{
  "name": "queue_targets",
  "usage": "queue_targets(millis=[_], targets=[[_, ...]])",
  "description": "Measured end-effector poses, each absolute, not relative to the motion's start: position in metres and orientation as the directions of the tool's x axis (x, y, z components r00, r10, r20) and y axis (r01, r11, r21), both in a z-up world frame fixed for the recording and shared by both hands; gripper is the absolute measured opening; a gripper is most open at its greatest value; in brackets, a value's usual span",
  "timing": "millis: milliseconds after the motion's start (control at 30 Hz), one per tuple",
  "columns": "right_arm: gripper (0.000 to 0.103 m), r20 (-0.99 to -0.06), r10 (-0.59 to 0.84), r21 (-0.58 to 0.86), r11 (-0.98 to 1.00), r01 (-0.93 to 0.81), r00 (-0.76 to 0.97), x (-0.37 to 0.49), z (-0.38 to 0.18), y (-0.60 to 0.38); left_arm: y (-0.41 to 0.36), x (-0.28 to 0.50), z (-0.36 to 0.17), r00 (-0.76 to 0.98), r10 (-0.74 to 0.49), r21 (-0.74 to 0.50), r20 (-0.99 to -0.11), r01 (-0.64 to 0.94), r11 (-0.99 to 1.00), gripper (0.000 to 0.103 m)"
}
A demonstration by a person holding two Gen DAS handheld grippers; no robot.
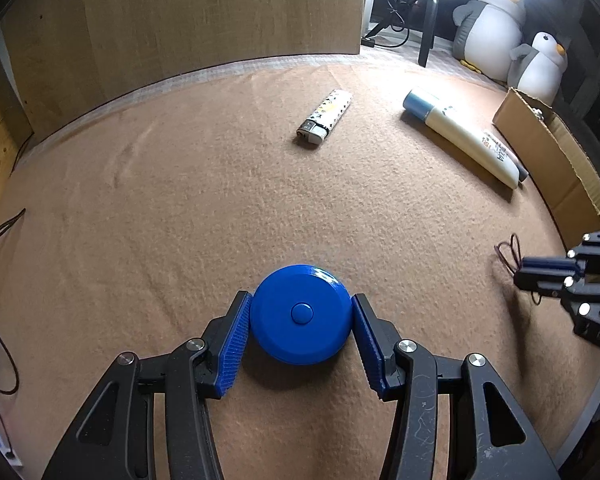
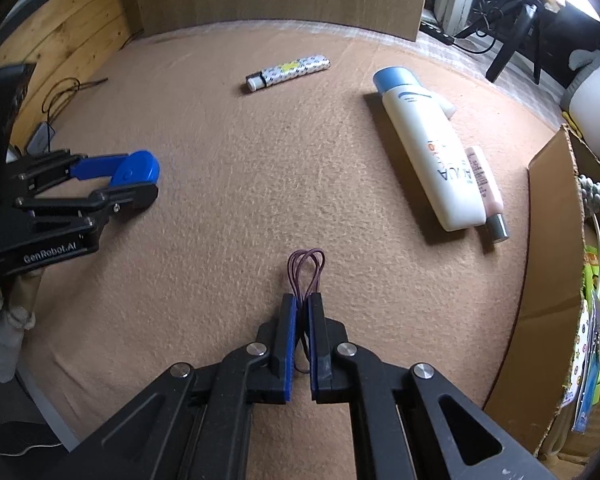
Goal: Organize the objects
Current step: 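Close the right tool on the hair tie while the left tool grasps the blue tape measure, then lift the hair tie with the right tool toward the cardboard box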
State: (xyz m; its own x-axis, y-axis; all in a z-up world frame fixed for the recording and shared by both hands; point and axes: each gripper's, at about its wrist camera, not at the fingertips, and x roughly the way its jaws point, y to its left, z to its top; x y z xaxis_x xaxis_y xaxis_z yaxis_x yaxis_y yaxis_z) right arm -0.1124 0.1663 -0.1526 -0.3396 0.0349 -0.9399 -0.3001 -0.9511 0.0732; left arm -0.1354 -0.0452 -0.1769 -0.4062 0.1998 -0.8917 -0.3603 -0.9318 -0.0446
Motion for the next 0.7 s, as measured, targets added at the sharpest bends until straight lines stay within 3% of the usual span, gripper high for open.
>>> queue_targets(millis=[700], targets=[[0.005,-0.868,0.124,0.089,-0.913,-0.397,-0.480,-0.062,-0.075,0.224,0.042,-0.133,-0.112,-0.465,0.293,-0.036,-0.836,-0.486,-0.873,0.054]])
